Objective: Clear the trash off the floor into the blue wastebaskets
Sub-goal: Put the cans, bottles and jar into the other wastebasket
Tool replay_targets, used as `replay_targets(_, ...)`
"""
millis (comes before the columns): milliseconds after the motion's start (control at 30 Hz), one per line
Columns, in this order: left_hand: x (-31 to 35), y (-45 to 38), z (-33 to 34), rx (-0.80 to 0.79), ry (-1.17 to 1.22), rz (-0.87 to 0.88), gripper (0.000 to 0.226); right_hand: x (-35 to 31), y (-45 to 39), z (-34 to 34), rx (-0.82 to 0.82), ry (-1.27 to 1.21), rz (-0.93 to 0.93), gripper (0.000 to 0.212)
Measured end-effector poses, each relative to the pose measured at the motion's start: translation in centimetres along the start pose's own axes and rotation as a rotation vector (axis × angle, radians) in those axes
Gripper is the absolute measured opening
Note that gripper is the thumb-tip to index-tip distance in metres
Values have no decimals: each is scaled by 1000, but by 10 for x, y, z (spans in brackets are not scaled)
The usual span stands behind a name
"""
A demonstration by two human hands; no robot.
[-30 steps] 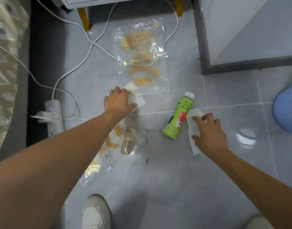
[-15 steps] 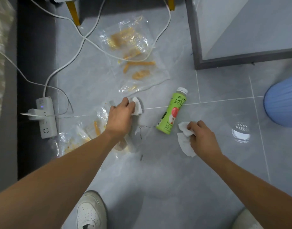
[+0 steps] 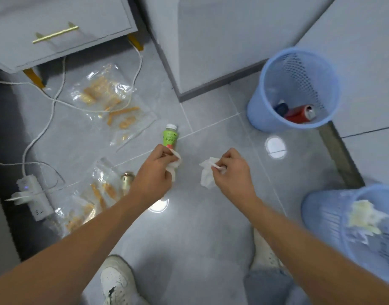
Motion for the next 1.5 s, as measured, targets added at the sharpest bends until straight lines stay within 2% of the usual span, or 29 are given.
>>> replay_targets(67, 60, 1, 16, -106, 29, 91, 48, 9, 15, -53, 73, -45, 97, 26)
replay_targets(200, 175, 2, 62, -235, 92, 192, 21, 43, 51, -148, 227, -91, 229, 14)
replay_targets(300, 248, 3, 114, -230, 85, 249, 9, 95, 84, -199, 339, -74, 295, 11)
replay_targets(367, 285, 4, 164, -229, 78, 256, 10, 148, 110, -229, 390, -62, 357, 8)
replay_targets(533, 344, 16, 295, -303, 90, 262, 15, 286, 176, -282, 389, -29, 541, 9)
replay_targets(700, 351, 15, 395, -308, -26, 199, 11, 377, 206, -296, 438, 16, 631, 14)
replay_targets(767, 338, 13, 430, -384, -143, 135, 21, 402, 206, -279, 349, 31, 641, 12)
replay_targets(800, 332, 12, 445, -460, -248, 100, 31, 409, 204, -267, 235, 32, 649, 17)
replay_targets(867, 329, 14, 459, -563, -447, 91, 49, 416, 204, -243, -45, 81, 648, 43)
replay_targets(900, 333, 16, 457, -560, -486, 119, 50, 414, 204, -238, -113, 118, 627, 49)
replay_targets(933, 339, 18, 450, -537, -484, 155, 48, 407, 204, -240, -109, 144, 605, 46)
replay_targets(1067, 337, 36, 390, -427, -266, 200, 39, 360, 202, -258, 108, 138, 539, 31)
replay_targets(1167, 310, 46, 326, -331, -159, 183, 29, 301, 185, -244, 145, 85, 426, 26)
replay_targets(1333, 228, 54, 202, -173, -132, 94, 22, 172, 136, -188, 124, 19, 222, 17)
replay_targets(1500, 115, 87, 79, -40, -167, -50, 15, 46, 101, -79, -27, -32, 86, 17)
Point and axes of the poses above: each hand's wrist, its own y-axis away from the middle knuckle, its own z-axis out of the palm, x = y × z, the point moved 7 cm from there along -y, towards the middle knuckle, and after that the axes turned 13 degrees about y, right-handed, at the moved point
